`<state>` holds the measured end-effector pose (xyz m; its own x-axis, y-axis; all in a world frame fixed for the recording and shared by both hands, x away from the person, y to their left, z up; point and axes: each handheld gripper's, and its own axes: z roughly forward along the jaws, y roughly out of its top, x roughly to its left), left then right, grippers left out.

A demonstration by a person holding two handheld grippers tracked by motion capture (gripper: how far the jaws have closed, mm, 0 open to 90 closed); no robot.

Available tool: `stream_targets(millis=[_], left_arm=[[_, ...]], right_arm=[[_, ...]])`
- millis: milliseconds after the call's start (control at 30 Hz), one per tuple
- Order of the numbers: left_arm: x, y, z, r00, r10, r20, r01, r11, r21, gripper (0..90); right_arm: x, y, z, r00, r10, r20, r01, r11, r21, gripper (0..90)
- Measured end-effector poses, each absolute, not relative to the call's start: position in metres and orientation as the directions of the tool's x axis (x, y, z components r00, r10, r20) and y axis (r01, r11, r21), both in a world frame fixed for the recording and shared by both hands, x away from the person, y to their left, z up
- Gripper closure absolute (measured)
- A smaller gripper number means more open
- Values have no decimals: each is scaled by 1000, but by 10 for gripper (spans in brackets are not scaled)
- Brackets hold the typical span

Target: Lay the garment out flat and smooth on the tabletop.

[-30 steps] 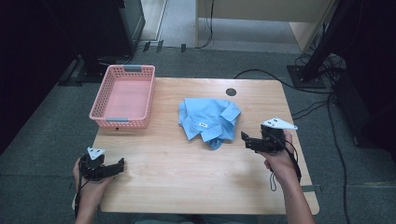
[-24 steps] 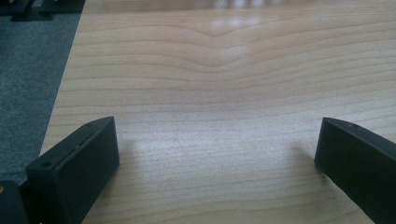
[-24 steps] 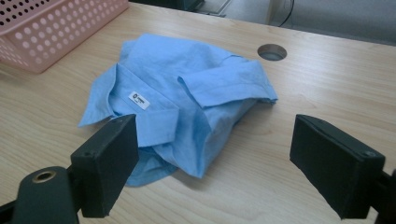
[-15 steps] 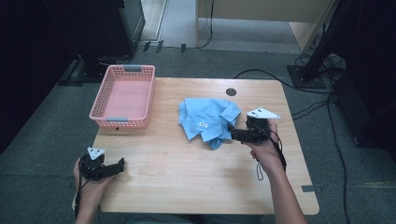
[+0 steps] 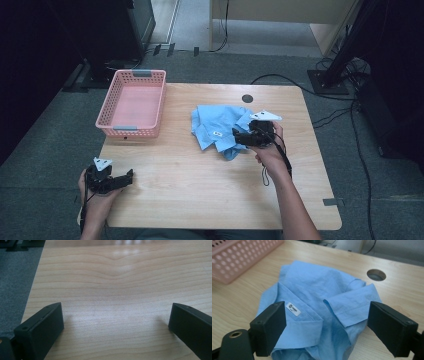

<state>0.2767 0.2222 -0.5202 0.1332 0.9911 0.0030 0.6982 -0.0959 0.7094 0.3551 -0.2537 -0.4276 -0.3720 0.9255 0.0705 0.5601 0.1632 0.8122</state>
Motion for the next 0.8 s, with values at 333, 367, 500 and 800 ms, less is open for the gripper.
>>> stream_targets(millis=[333, 367, 500, 800], left_arm=[[277, 222, -520, 133, 991, 3, 698, -96, 709, 0], [276, 222, -520, 135, 991, 2, 699, -97, 709, 0], [274, 224, -518, 135, 991, -15, 693, -84, 716, 33], [284, 194, -502, 229, 972, -61, 656, -108, 747, 33]], right_arm=[[379, -235, -460, -333, 943, 22, 588, 190, 786, 148], [379, -234, -461, -337, 941, 21, 586, 192, 787, 149], [378, -233, -462, -345, 938, 21, 577, 194, 793, 148], [374, -235, -464, -358, 933, 37, 570, 187, 800, 148]])
